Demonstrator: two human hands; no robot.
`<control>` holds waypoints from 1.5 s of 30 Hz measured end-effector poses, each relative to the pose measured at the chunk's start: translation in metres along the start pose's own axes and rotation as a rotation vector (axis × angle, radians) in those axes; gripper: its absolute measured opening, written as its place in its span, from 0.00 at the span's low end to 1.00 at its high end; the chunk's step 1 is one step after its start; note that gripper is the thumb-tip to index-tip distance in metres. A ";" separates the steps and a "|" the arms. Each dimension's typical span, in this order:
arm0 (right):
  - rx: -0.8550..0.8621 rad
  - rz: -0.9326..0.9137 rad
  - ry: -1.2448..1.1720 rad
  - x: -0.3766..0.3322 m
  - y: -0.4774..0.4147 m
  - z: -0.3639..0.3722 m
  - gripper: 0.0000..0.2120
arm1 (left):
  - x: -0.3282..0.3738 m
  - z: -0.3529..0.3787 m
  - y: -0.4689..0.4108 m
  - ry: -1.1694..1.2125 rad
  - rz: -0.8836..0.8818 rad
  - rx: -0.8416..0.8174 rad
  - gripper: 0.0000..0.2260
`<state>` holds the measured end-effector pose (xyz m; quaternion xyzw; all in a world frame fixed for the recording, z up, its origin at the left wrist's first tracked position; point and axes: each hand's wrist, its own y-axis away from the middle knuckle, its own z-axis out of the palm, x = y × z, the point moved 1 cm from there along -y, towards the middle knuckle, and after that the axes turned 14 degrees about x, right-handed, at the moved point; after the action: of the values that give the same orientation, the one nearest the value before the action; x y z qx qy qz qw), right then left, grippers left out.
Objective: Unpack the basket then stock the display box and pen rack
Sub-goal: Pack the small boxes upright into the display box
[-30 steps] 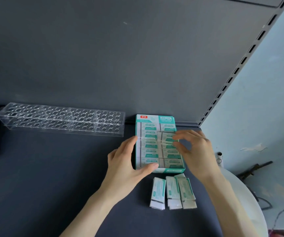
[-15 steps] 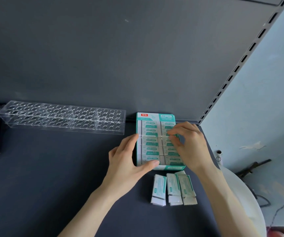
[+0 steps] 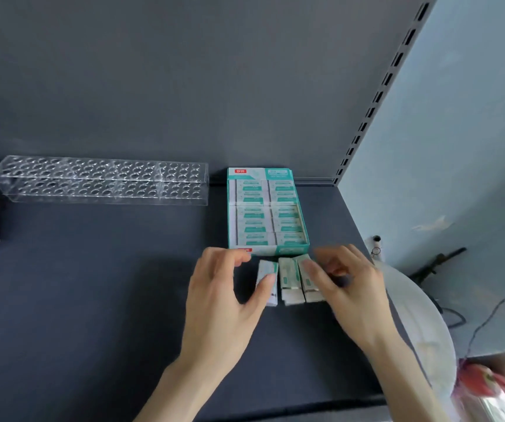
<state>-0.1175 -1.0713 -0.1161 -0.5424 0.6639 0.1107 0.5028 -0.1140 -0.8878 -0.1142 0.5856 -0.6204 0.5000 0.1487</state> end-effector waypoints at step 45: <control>-0.279 0.153 -0.554 -0.028 -0.036 0.035 0.07 | -0.001 0.002 -0.042 0.756 -0.596 0.007 0.05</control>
<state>-0.0707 -1.0439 -0.0959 -0.5037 0.5192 0.3817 0.5754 -0.0763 -0.8810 -0.0974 0.5155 -0.3264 0.6157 0.4987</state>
